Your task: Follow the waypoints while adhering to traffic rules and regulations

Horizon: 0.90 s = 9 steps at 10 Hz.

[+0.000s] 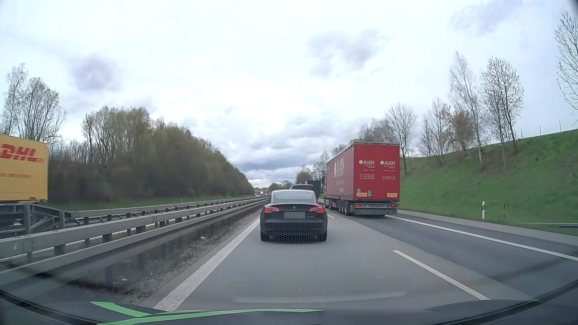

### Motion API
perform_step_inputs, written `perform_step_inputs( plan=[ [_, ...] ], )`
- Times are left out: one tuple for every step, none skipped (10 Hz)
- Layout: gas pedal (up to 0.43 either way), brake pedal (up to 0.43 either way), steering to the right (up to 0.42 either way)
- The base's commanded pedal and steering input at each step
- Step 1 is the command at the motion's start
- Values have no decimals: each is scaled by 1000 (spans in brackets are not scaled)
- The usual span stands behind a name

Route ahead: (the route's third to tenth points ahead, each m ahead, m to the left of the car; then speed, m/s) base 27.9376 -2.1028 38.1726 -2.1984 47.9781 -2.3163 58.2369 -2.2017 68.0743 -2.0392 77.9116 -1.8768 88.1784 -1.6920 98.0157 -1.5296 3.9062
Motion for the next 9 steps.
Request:
perform_step_inputs(
  plan=[
    [0,0,-3],
    [0,0,-3],
    [0,0,-2],
    [0,0,-3],
    [0,0,-2],
    [0,0,-2],
    [0,0,-3],
    [0,0,-2],
    [0,0,-2]
  ],
)
